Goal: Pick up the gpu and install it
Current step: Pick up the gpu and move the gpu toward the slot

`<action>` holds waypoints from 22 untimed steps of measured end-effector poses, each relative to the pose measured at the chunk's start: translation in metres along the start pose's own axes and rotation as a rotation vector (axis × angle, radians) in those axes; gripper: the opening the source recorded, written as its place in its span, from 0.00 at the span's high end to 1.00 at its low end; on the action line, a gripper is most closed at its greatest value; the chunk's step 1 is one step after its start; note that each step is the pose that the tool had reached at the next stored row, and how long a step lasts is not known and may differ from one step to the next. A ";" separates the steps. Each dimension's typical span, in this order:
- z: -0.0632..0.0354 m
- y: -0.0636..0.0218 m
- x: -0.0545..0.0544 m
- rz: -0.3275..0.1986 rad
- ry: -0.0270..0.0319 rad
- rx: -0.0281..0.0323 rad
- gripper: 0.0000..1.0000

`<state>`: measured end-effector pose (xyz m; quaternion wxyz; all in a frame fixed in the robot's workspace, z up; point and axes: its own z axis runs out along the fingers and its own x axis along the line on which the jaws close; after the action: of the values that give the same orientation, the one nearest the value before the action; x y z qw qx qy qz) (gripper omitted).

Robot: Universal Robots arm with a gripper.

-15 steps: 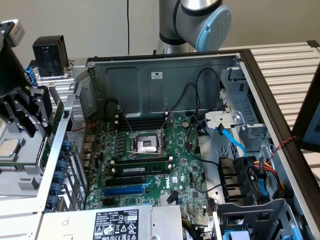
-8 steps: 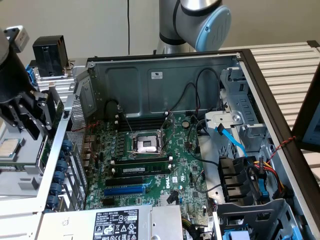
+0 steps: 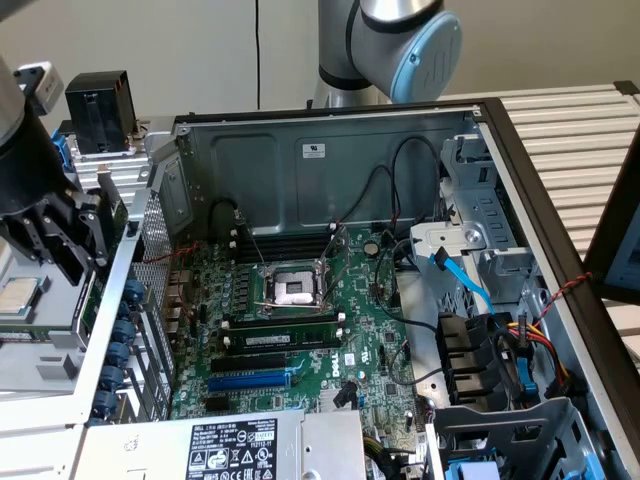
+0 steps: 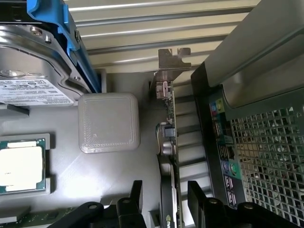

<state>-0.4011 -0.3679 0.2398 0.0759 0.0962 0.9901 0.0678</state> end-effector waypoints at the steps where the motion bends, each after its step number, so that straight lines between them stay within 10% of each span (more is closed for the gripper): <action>1: 0.0009 -0.0001 0.000 0.000 -0.0006 -0.0001 0.49; 7: 0.0044 -0.0005 0.001 -0.002 -0.0215 -0.0048 0.49; 22: 0.0141 -0.0019 0.002 0.001 -0.0219 -0.0204 0.49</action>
<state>-0.4012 -0.3677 0.2254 0.0877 0.0964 0.9885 0.0769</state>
